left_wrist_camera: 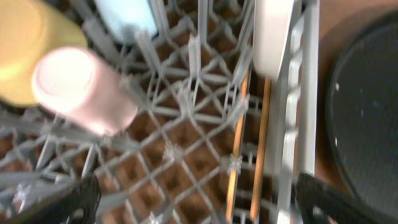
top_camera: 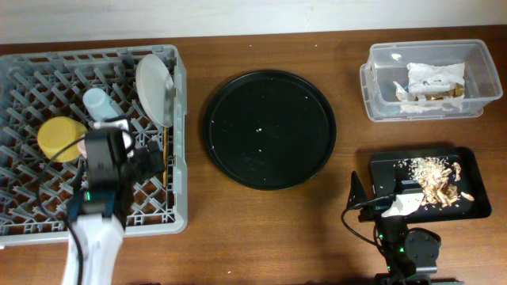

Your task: Sort waste into correct bins and load items into the dishwasher rack

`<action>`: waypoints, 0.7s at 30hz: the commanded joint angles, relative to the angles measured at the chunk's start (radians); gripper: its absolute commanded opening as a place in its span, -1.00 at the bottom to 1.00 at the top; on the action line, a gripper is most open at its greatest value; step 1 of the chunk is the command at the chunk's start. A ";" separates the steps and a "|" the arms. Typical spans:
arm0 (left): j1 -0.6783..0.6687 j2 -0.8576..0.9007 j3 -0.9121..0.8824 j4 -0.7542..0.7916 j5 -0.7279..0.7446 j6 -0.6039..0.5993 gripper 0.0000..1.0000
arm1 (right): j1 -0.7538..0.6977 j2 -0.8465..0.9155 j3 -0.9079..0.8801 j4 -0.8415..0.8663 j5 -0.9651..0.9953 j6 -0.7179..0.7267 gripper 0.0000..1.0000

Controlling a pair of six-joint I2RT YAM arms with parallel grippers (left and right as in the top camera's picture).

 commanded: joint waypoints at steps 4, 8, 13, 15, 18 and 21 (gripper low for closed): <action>-0.002 -0.441 -0.526 0.491 0.019 0.031 0.99 | -0.008 -0.006 -0.005 -0.006 0.005 0.000 0.97; -0.002 -0.623 -0.783 0.759 0.081 0.031 0.99 | -0.008 -0.006 -0.005 -0.006 0.005 0.000 0.97; -0.005 -0.769 -0.814 0.622 0.078 0.042 0.99 | -0.008 -0.006 -0.005 -0.006 0.005 0.000 0.97; -0.005 -0.869 -0.813 0.458 0.071 0.067 0.99 | -0.008 -0.006 -0.005 -0.006 0.005 0.000 0.97; -0.005 -0.968 -0.813 0.455 0.079 0.069 0.99 | -0.008 -0.006 -0.005 -0.006 0.005 0.000 0.97; -0.005 -1.094 -0.813 0.455 0.080 0.083 0.99 | -0.008 -0.006 -0.005 -0.006 0.005 0.000 0.97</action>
